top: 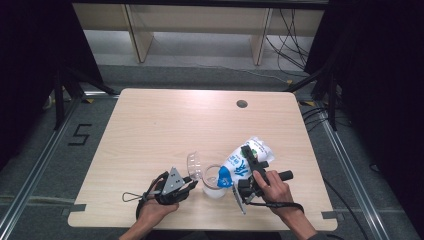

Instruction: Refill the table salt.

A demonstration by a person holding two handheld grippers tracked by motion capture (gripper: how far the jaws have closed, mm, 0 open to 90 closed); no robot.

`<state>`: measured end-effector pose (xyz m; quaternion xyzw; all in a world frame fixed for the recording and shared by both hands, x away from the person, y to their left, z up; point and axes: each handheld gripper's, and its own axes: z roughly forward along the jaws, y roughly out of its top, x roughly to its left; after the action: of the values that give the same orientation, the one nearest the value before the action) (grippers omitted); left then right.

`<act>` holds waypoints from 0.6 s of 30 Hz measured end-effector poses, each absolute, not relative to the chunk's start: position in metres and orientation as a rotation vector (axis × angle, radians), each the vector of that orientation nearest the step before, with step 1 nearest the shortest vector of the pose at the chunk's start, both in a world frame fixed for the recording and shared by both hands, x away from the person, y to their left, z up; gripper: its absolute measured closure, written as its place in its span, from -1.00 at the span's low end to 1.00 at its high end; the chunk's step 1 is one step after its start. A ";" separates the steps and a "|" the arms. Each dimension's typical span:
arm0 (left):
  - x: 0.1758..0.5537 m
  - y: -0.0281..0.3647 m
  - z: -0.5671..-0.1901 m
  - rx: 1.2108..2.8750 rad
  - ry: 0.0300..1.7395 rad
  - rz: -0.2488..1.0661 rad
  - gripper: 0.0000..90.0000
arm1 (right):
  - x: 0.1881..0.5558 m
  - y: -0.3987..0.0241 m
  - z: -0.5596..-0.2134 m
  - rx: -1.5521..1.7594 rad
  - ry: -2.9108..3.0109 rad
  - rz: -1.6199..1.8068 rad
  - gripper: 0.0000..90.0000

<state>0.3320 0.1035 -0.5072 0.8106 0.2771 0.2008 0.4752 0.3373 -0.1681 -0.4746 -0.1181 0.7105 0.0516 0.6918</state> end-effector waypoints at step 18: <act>0.332 0.104 -0.507 1.988 0.672 0.498 0.67 | 0.338 -0.169 -0.474 -0.273 1.583 0.119 0.29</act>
<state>0.3320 0.1038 -0.5072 0.8122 0.2746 0.2036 0.4728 0.3381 -0.1689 -0.4740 -0.1222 0.7087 0.0531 0.6928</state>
